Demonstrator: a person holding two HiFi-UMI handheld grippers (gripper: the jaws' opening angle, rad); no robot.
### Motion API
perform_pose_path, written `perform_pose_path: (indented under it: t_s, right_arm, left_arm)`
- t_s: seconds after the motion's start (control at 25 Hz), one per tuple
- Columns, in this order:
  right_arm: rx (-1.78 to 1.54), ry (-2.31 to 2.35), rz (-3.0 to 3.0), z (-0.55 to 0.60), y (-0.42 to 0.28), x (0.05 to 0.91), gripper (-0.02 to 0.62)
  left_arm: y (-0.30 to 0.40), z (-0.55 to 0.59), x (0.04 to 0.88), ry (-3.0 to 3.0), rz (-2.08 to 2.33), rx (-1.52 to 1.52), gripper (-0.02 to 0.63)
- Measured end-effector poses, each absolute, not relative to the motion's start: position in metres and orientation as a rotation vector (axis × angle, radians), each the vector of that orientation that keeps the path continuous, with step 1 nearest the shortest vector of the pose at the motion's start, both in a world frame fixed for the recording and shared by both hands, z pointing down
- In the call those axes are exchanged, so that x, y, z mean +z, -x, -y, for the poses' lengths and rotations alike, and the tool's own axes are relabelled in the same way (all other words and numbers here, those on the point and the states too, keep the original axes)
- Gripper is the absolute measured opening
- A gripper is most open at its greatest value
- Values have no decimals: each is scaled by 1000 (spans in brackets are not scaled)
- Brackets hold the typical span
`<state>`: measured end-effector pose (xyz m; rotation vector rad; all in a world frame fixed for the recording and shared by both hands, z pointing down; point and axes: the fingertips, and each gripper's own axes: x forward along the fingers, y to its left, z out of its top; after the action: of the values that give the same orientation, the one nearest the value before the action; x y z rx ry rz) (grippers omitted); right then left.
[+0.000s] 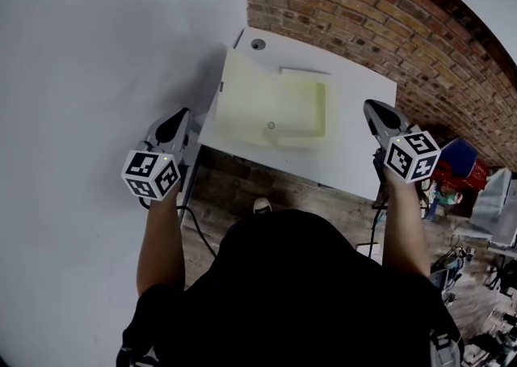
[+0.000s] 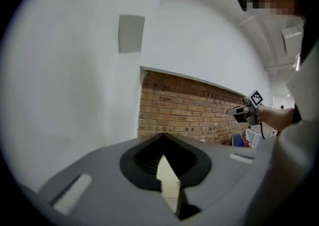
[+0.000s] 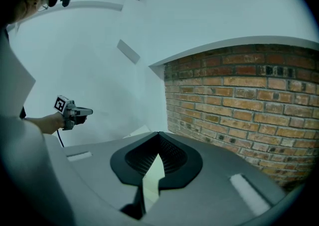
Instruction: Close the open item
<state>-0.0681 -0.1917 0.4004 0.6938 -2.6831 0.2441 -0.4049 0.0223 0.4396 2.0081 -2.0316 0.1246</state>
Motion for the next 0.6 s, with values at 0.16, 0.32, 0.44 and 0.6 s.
perform_pose_path:
  t_s: [0.16,0.32,0.44,0.6]
  right_arm:
    - [245,-704,2677,190,76,402,0]
    - [239,-721,2676,188,82,400,0]
    - [229,-731,2666,185,84,400,0]
    - [207,-729,2648,177,84,398,0]
  left_arm:
    - [416,-22,442,-2014,2019,130,3]
    - [422,-20,444,-2028,2004,132,3]
    - [426,-21,447,-2033,1994,122,3]
    - [432,-23,447,-2033,1997,100,3]
